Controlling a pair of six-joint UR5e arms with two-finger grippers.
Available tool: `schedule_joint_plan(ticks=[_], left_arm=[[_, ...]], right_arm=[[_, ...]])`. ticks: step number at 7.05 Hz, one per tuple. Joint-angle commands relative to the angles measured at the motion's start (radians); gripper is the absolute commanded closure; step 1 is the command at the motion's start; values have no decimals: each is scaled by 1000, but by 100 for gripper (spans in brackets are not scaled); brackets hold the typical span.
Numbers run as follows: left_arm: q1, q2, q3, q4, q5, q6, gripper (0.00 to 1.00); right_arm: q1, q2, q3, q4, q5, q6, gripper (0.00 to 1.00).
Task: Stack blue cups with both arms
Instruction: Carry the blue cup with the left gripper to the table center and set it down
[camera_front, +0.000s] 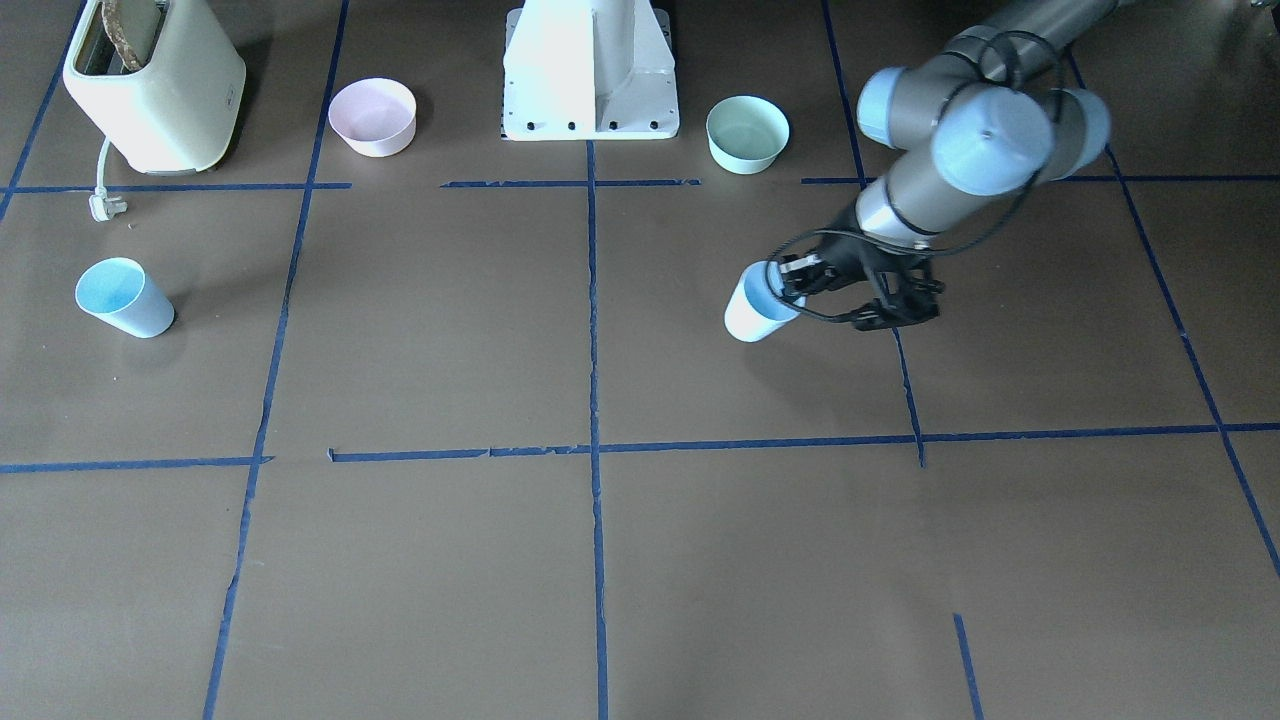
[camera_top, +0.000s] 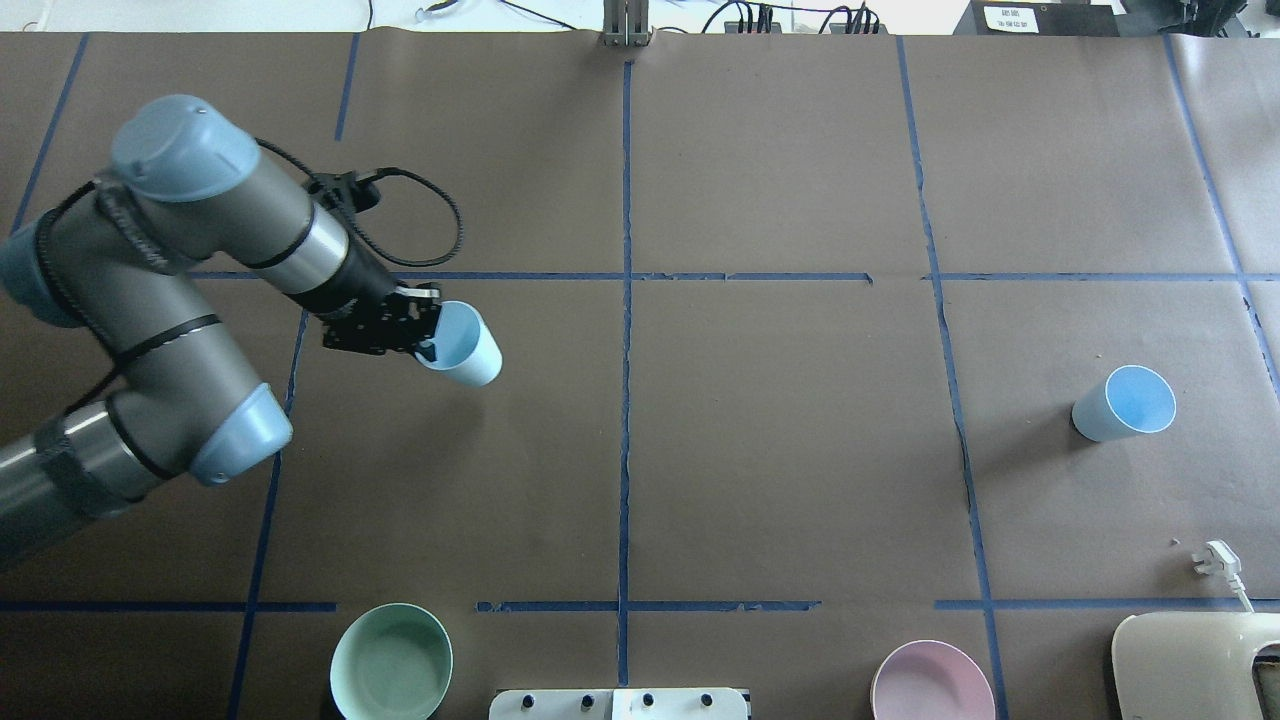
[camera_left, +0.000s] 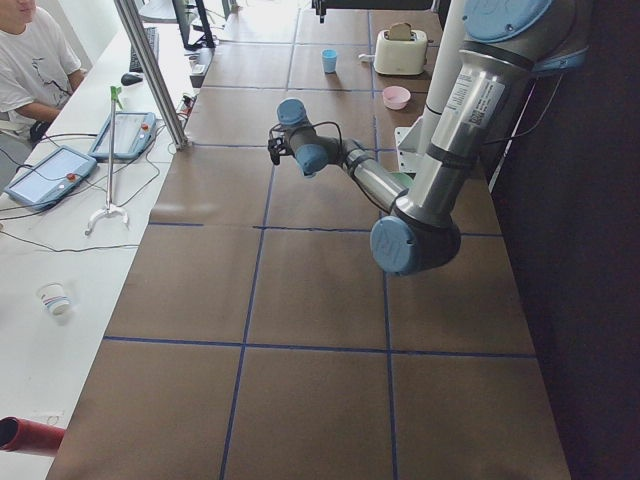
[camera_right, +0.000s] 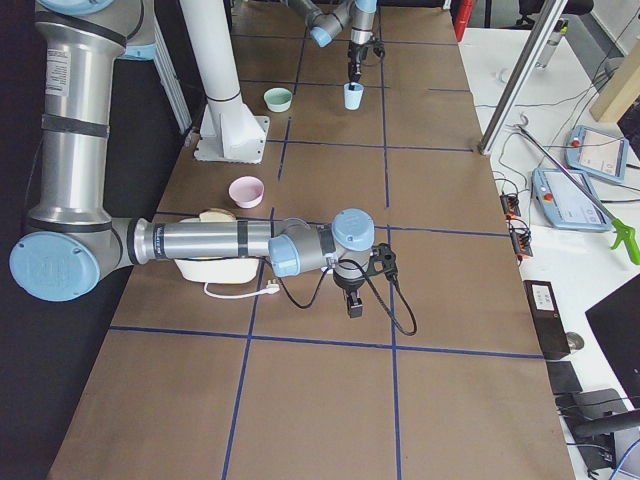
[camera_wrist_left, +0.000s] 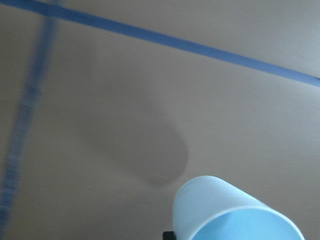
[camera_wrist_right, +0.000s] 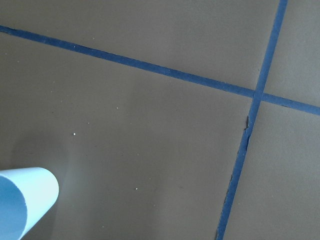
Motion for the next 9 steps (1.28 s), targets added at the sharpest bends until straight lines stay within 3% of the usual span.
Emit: schedule_joint_plan(ticks=[1,3,5,9], left_arm=[[110,-161,34,125,143,-42,100],[129,-231,134,123,159,-39,100],[161,-232,139,121,205,-36,97],[175,-238,169,85,206,-36,92]], right_arm=[[-3,0,1,0,1,0,0],[-8,0,1,0,1,0,0],[-13,0,2,2,1,0,0],[-17,0,2,2,1,0,0]])
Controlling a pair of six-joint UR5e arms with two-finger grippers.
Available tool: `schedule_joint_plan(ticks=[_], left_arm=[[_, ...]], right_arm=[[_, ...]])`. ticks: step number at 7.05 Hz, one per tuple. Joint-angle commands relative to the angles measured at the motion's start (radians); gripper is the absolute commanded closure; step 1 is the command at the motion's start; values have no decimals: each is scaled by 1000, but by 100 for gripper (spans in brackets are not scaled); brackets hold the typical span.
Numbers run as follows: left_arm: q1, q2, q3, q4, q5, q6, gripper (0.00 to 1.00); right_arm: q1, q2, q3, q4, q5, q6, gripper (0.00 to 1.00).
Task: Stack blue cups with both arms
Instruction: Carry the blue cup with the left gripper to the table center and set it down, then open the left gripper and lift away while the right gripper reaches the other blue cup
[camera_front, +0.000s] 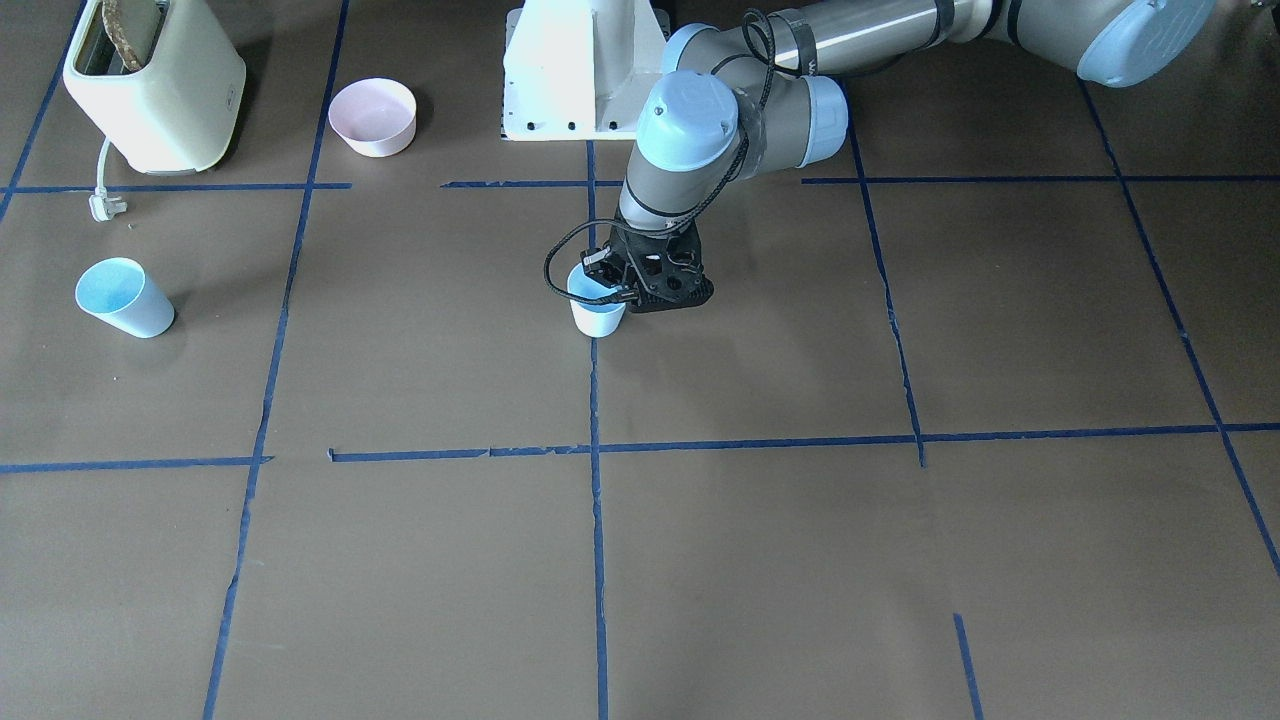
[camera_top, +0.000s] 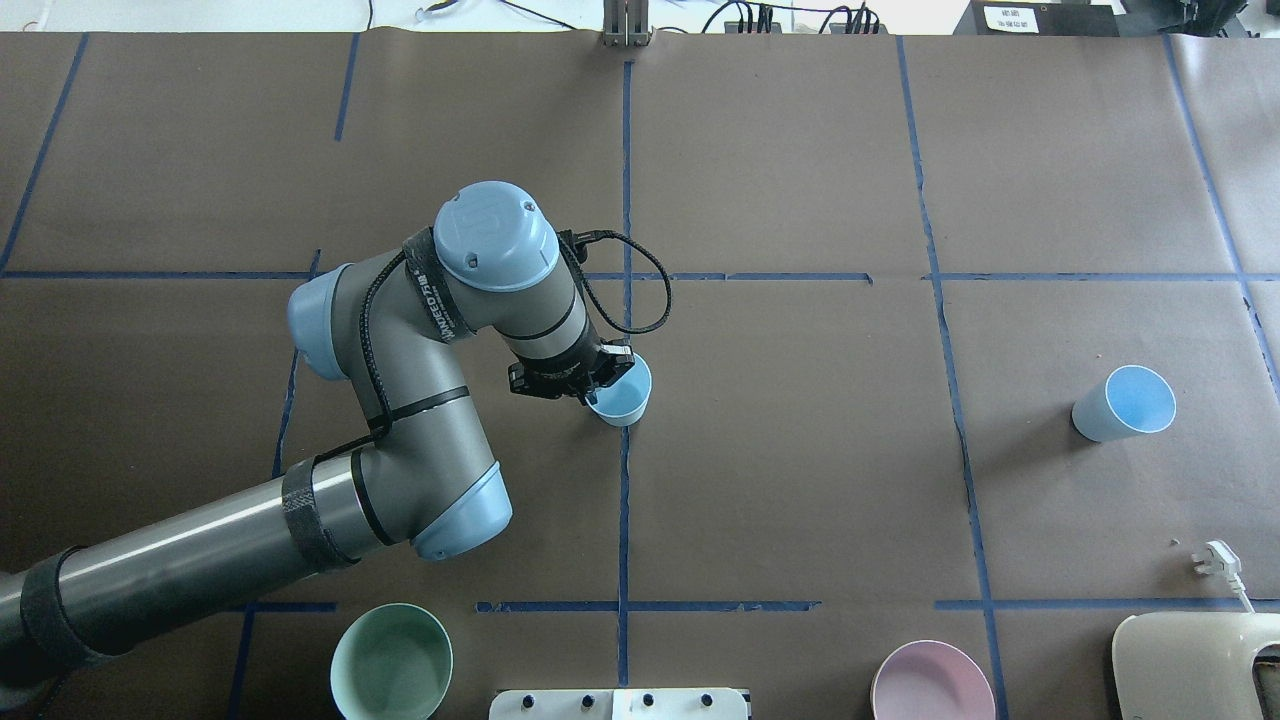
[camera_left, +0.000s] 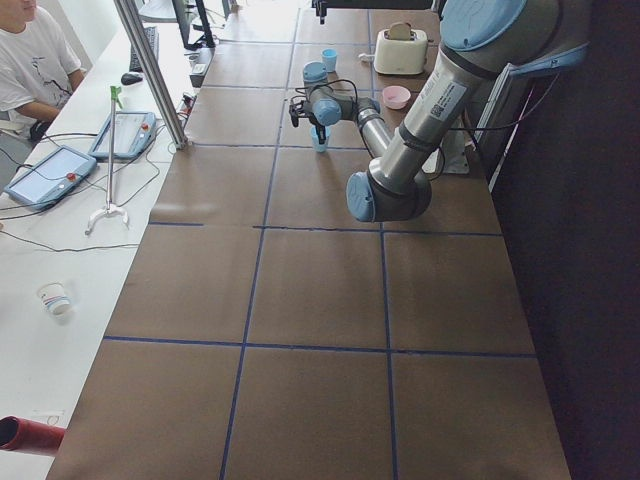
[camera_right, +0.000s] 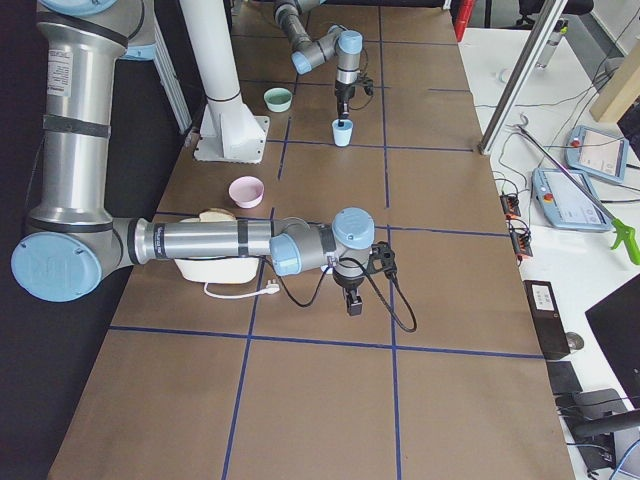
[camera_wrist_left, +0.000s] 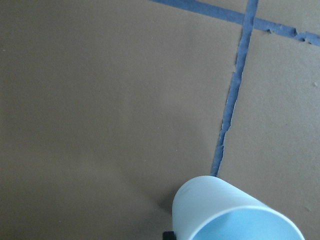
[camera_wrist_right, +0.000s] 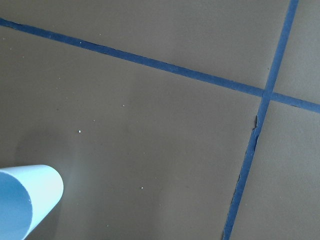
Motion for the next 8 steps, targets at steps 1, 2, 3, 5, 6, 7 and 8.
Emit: schedule_joint_plan(ticks=[1,2,3,5,6,7,8], left_arm=[[2,-2,10,-19,0,0,91],[2,-2,12,-19,0,0,71],[1,-2,10,-20,0,0,15],[-28,11,-54,-43,3,-9,0],[-66,59,-133,-42,0,-11,0],[-102,108,-203,-40,-4,-11,0],[-126,122,-218,-39,-4,-11,0]], right_arm=[[-2,0,0,0,0,0,0],[-2,0,0,0,0,-2,0],[-4,0,0,0,2,-2,0],[-15,2,12,0,27,36,0],[-77,3,81,3,25,286,0],[-140,3,134,27,-3,490,0],[-180,-18,124,142,-18,620,1]])
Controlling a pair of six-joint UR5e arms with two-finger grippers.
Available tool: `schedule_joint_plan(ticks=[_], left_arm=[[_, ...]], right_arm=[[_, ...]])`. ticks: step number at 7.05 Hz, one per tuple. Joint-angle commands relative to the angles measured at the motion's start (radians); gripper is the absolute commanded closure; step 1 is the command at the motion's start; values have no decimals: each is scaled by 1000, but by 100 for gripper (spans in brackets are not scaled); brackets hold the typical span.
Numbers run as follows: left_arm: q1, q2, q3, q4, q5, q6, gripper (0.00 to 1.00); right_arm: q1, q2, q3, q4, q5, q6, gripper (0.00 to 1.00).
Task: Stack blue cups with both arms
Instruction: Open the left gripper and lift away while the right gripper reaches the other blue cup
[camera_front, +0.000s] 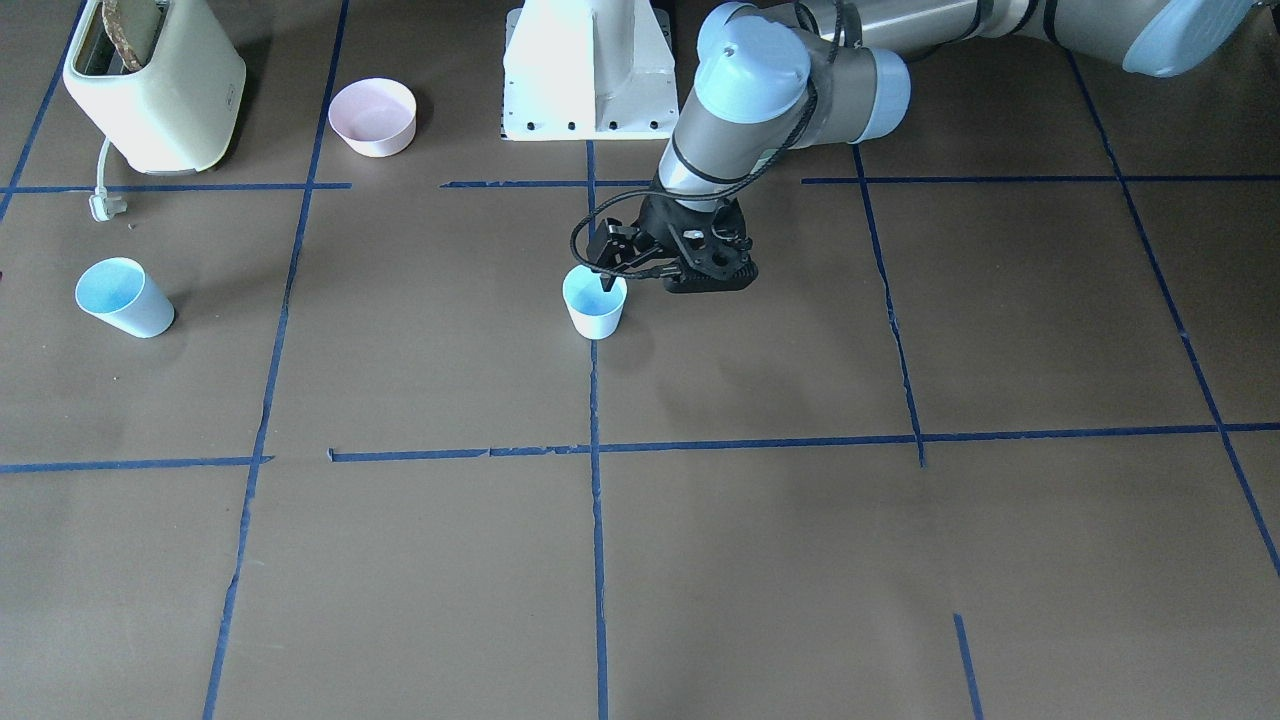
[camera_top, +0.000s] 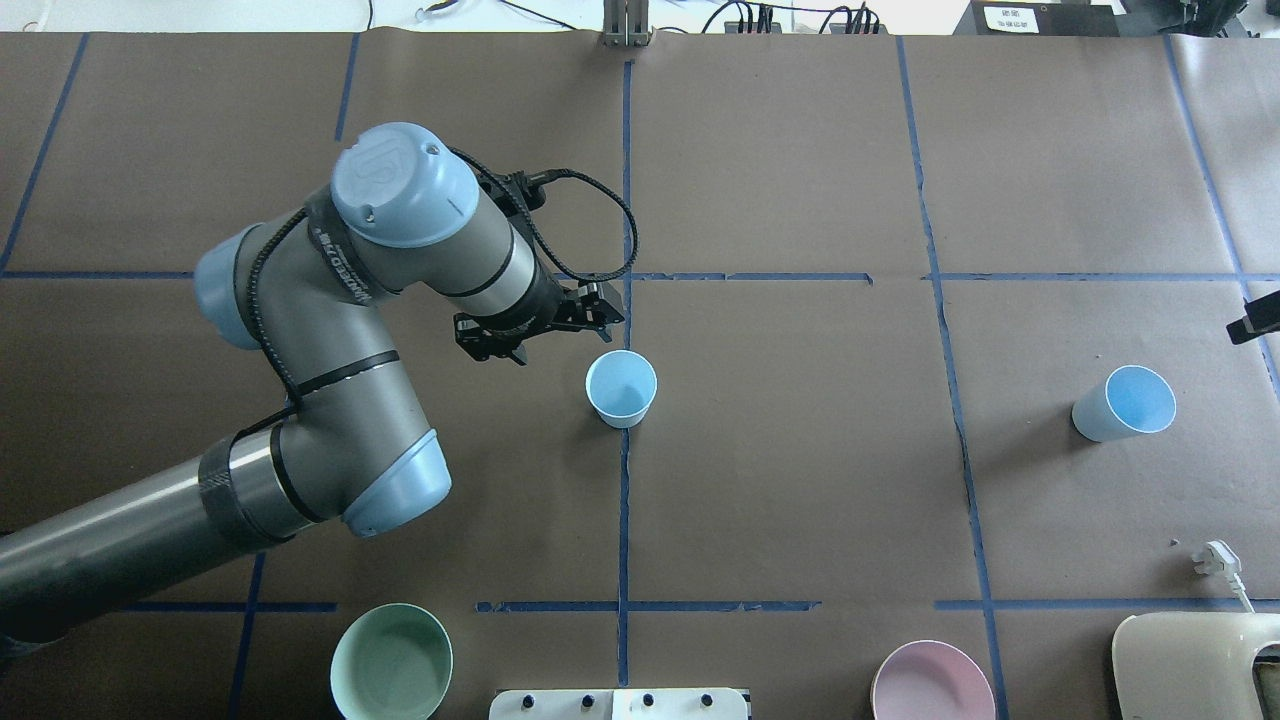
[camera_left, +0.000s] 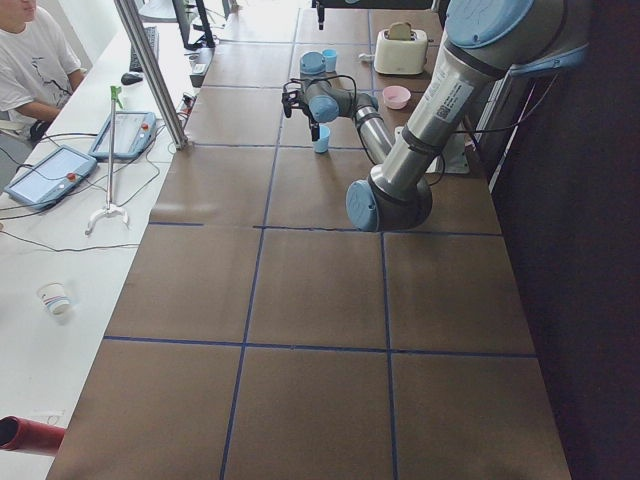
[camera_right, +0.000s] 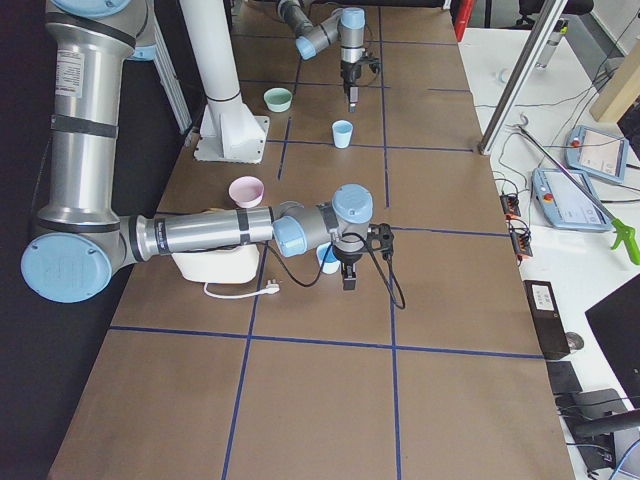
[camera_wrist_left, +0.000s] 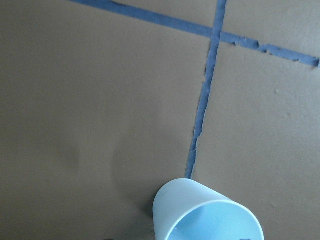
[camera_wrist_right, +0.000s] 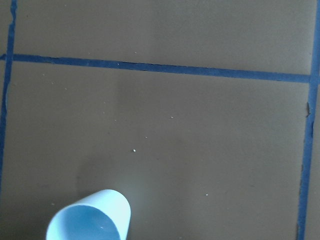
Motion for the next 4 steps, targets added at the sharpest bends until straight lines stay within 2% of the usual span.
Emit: schedule_joint_plan(ticks=[1,4], left_arm=[[-38,34,-46,0,-2,0,0],[-46,34,-47,0,-2,0,0]], right_arm=[[-133,-18,10,174,-83,329,3],[-175,-20,-10,187,-110,344,3]])
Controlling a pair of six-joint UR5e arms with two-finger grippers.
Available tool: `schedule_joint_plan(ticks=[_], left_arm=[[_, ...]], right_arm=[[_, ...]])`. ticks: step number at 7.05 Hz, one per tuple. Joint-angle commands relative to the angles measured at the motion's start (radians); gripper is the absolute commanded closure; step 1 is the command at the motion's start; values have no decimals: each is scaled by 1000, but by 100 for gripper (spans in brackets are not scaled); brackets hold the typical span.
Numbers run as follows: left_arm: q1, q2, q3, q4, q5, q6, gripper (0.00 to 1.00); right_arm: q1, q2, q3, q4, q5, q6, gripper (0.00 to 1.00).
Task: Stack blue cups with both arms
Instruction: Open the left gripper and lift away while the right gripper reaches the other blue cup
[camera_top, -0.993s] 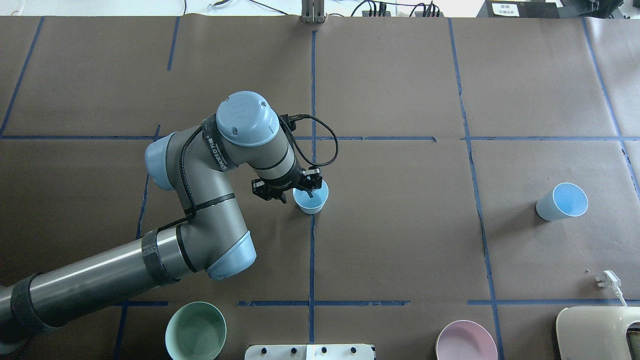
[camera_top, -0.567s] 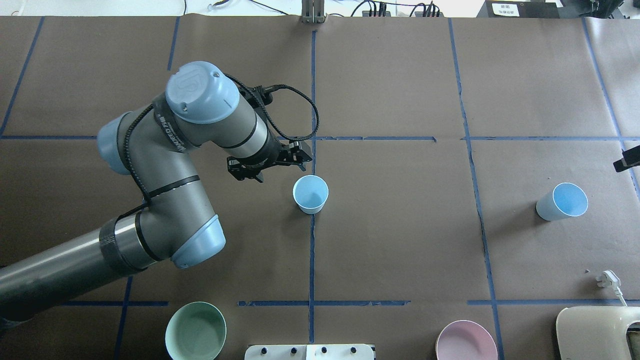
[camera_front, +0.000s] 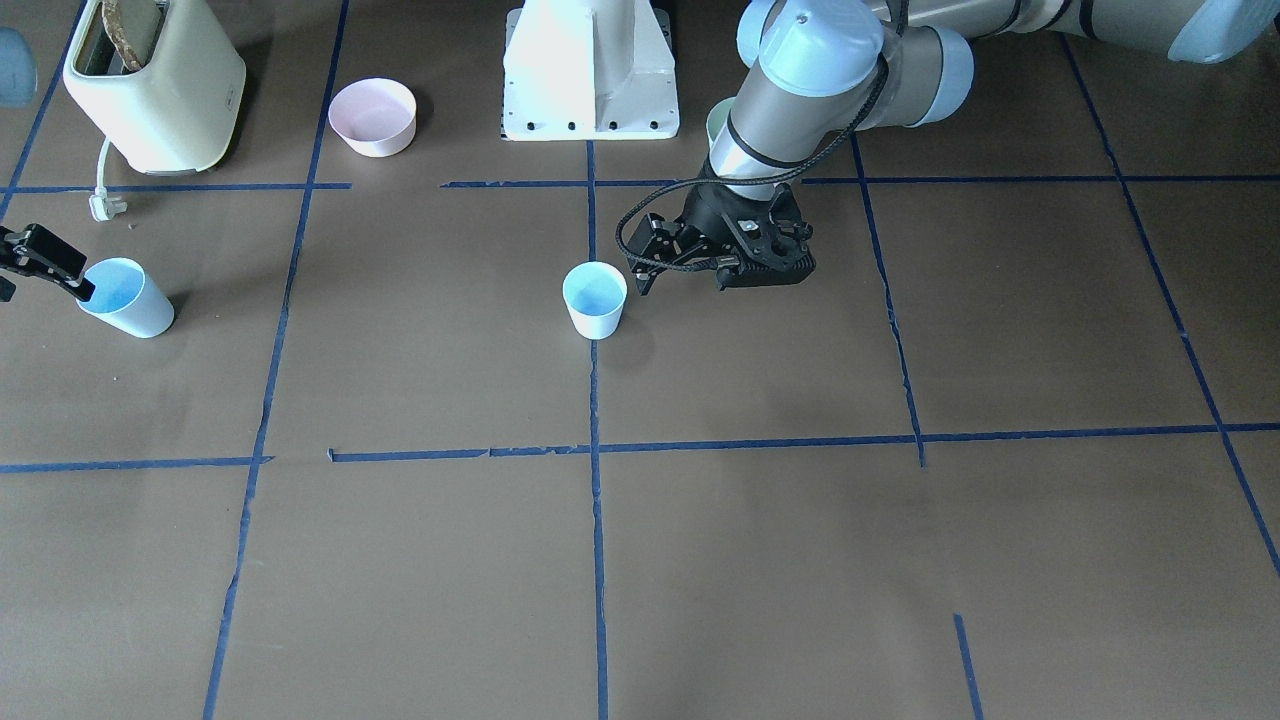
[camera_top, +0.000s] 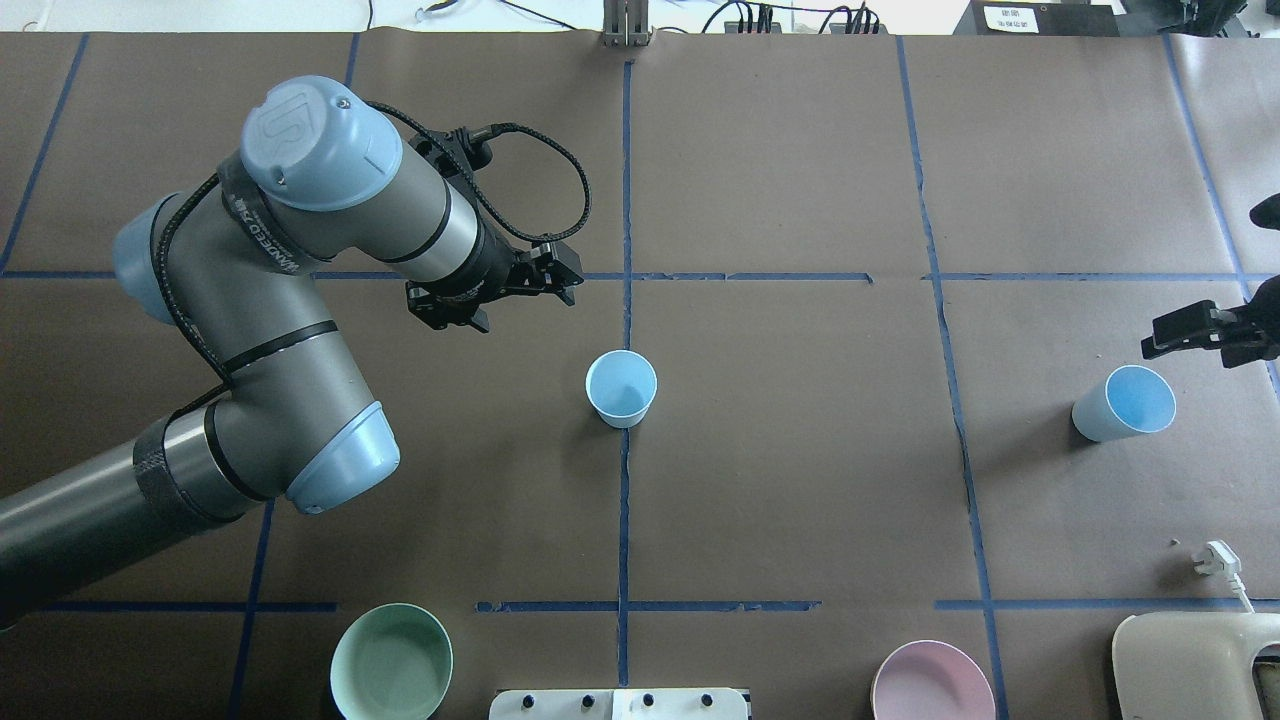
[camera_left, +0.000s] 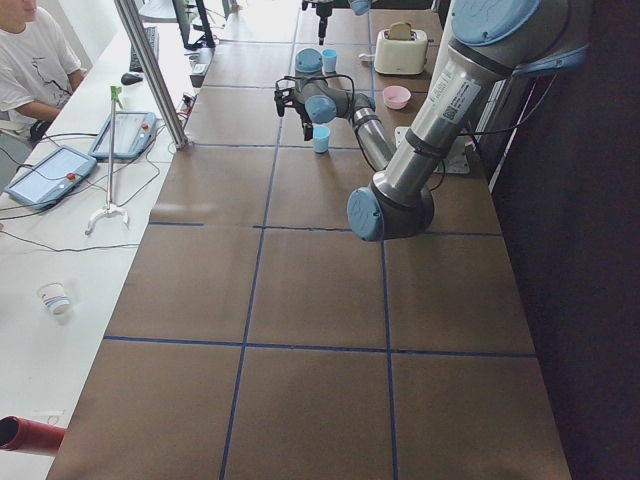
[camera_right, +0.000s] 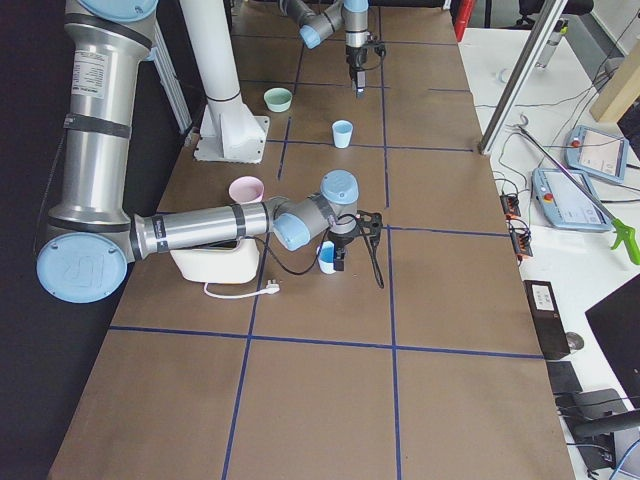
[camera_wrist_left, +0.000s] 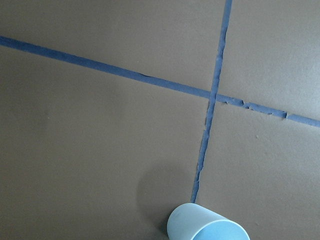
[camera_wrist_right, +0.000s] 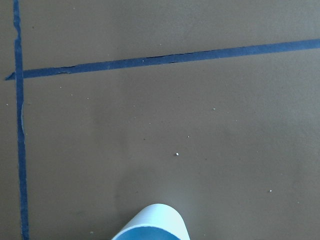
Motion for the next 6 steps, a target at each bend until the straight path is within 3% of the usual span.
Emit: schedule_joint_plan(ticks=[1,6], left_arm=[[-4,1,-12,1,-1,-2,0],[-2,1,-43,3,0,-5,0]], right_arm=[[-18,-3,-7,3,-7,8,2],[-67,-5,-73,5,-9,8,3]])
